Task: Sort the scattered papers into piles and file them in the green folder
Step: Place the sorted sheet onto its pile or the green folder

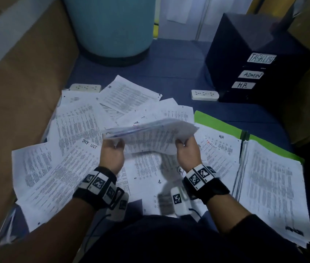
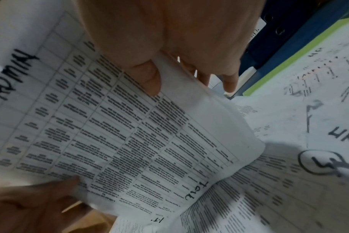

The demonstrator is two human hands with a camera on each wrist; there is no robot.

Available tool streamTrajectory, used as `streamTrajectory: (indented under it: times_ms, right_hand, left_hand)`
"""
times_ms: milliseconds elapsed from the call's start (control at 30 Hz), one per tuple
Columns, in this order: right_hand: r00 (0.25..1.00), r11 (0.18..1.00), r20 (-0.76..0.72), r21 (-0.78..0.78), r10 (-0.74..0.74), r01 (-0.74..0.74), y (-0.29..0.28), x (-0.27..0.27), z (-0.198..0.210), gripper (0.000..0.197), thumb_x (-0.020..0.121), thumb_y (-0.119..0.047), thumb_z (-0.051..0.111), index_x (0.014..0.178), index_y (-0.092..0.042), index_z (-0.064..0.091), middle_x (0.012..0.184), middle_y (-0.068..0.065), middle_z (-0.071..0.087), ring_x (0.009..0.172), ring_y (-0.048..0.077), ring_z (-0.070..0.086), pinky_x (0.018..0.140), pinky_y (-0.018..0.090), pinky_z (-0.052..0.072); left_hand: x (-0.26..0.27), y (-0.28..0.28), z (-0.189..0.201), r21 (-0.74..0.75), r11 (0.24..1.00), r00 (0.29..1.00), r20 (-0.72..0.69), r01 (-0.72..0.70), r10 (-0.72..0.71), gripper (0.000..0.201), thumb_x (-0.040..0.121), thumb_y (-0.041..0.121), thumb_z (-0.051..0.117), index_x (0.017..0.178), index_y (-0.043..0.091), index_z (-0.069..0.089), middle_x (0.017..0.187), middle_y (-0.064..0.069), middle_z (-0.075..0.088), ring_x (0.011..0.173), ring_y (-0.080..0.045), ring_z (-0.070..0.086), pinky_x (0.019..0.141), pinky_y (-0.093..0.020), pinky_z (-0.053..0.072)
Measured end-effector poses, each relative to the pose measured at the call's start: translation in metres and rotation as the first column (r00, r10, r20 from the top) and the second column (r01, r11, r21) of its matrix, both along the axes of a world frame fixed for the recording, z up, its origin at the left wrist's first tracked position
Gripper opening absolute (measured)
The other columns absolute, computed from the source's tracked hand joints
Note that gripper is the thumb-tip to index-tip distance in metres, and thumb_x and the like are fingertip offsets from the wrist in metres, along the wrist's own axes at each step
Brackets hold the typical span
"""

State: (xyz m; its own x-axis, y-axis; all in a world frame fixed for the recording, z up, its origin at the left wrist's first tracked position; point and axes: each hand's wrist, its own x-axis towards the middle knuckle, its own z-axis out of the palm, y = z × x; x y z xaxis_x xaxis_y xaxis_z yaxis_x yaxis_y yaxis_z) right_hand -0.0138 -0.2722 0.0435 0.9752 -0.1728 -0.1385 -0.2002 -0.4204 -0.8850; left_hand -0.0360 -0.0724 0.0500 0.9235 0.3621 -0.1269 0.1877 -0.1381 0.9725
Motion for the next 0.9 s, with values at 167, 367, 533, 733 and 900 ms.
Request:
streamTrajectory:
  times_ms: [167, 367, 533, 733, 900]
  right_hand:
    - [0.996, 0.998, 0.088, 0.062, -0.013, 0.007, -0.005, 0.006, 0.026, 0.031, 0.095, -0.008, 0.046, 0.124, -0.018, 0.048, 0.096, -0.007, 0.059, 0.079, 0.004, 0.055, 0.062, 0.022, 0.039]
    - [0.994, 0.999, -0.109, -0.031, 0.01, -0.014, -0.012, 0.0, -0.003, 0.039, 0.091, -0.012, 0.052, 0.128, -0.017, 0.042, 0.118, 0.006, 0.06, 0.105, 0.026, 0.057, 0.078, 0.028, 0.04]
    - [0.994, 0.997, -0.104, -0.07, -0.025, 0.018, -0.02, -0.009, -0.005, 0.03, 0.095, -0.009, 0.046, 0.124, -0.012, 0.049, 0.106, 0.004, 0.059, 0.089, 0.021, 0.052, 0.07, 0.025, 0.038]
    - [0.982, 0.982, -0.002, -0.02, -0.187, 0.187, -0.09, -0.033, 0.009, 0.02, 0.094, -0.009, 0.05, 0.113, -0.011, 0.044, 0.094, -0.002, 0.058, 0.078, 0.014, 0.055, 0.064, 0.023, 0.04]
    - [0.91, 0.906, -0.041, -0.123, -0.413, 0.406, -0.19, -0.063, 0.006, 0.032, 0.09, -0.007, 0.053, 0.121, -0.01, 0.045, 0.099, 0.004, 0.059, 0.09, 0.023, 0.056, 0.071, 0.024, 0.036]
  left_hand:
    - [0.006, -0.004, 0.015, 0.014, 0.999, 0.999, 0.025, -0.047, 0.046, 0.026, 0.096, -0.001, 0.042, 0.122, -0.001, 0.045, 0.105, -0.003, 0.056, 0.109, -0.033, 0.055, 0.095, -0.054, 0.046]
    - [-0.002, -0.003, -0.012, 0.066, 0.996, 0.99, -0.129, 0.059, -0.05, 0.03, 0.097, 0.001, 0.043, 0.127, 0.004, 0.041, 0.116, -0.008, 0.056, 0.116, -0.027, 0.052, 0.095, -0.032, 0.041]
    - [-0.004, -0.011, -0.013, 0.167, 0.982, 0.982, -0.179, 0.089, -0.059, 0.025, 0.098, 0.005, 0.044, 0.122, 0.0, 0.05, 0.115, -0.01, 0.059, 0.103, -0.022, 0.054, 0.087, -0.026, 0.04]
    - [0.009, -0.067, -0.004, 0.071, 0.96, 0.96, -0.095, 0.269, -0.262, 0.017, 0.096, 0.007, 0.048, 0.087, 0.02, 0.054, 0.08, 0.004, 0.052, 0.068, -0.016, 0.052, 0.072, -0.039, 0.053]
    - [0.019, -0.16, -0.006, 0.054, 0.861, 0.855, -0.166, 0.506, -0.492, 0.017, 0.094, 0.009, 0.055, 0.082, 0.02, 0.049, 0.074, 0.001, 0.042, 0.06, -0.022, 0.049, 0.047, -0.022, 0.049]
